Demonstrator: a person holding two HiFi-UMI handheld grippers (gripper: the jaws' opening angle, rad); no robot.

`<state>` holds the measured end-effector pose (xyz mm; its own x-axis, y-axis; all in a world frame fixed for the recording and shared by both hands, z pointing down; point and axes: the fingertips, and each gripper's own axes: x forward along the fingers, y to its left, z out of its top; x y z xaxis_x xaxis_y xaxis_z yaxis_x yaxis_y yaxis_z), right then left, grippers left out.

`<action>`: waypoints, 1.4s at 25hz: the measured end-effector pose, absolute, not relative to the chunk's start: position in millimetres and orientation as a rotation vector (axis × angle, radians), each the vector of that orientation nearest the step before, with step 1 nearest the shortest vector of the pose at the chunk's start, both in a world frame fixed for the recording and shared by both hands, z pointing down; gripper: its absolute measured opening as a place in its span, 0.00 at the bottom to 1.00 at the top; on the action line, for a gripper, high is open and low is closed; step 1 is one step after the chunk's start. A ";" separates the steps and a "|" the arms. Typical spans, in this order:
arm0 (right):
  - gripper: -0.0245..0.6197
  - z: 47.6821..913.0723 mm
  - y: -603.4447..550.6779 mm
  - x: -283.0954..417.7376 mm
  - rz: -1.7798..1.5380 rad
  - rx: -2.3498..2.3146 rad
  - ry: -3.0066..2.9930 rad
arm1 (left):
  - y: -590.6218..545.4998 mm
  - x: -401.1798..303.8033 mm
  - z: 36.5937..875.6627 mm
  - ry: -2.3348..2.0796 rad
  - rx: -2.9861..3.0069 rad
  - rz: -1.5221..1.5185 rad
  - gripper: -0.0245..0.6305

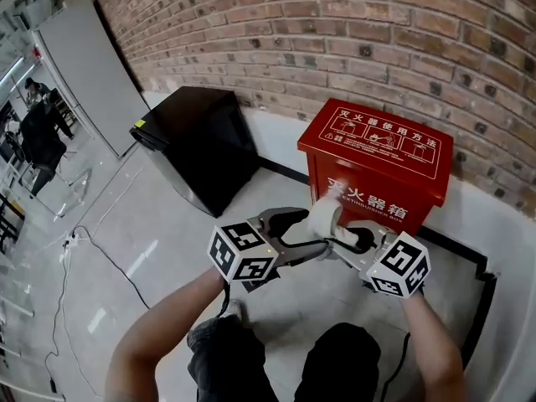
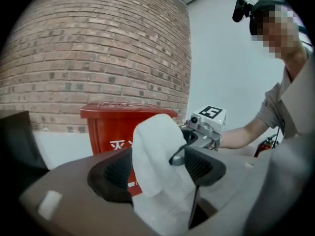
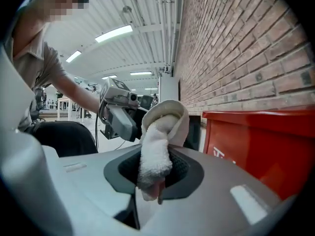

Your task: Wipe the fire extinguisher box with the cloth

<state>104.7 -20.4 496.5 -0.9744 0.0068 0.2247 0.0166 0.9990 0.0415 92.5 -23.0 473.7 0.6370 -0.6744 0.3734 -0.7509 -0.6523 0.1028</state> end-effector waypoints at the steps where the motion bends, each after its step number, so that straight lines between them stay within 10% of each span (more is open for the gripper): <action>1: 0.18 496.6 -17.3 92.4 -0.081 -0.028 -2.922 | -25.1 80.8 474.1 -1.162 2.603 0.425 0.53; 4: 0.18 496.6 -18.5 54.6 -0.117 -0.012 -2.927 | -28.8 49.1 475.2 -1.093 2.620 0.366 0.52; 9: 0.23 497.3 -34.7 6.1 -0.150 0.106 -2.829 | -35.7 11.9 467.8 -0.989 2.773 0.274 0.15; 15: 0.47 533.0 -79.3 -37.3 -0.067 0.326 -2.661 | -94.8 -70.7 474.6 -1.011 2.837 0.264 0.11; 19: 0.35 543.7 -110.5 -35.6 -0.031 0.498 -2.572 | -157.9 -111.6 477.4 -0.997 2.829 0.193 0.11; 22: 0.08 550.5 -119.1 -30.7 -0.023 0.543 -2.505 | -202.0 -123.5 475.2 -0.974 2.834 0.104 0.11; 35: 0.08 577.7 -148.3 -43.3 -0.004 0.698 -2.265 | -340.1 -73.8 475.1 -1.113 2.776 0.110 0.11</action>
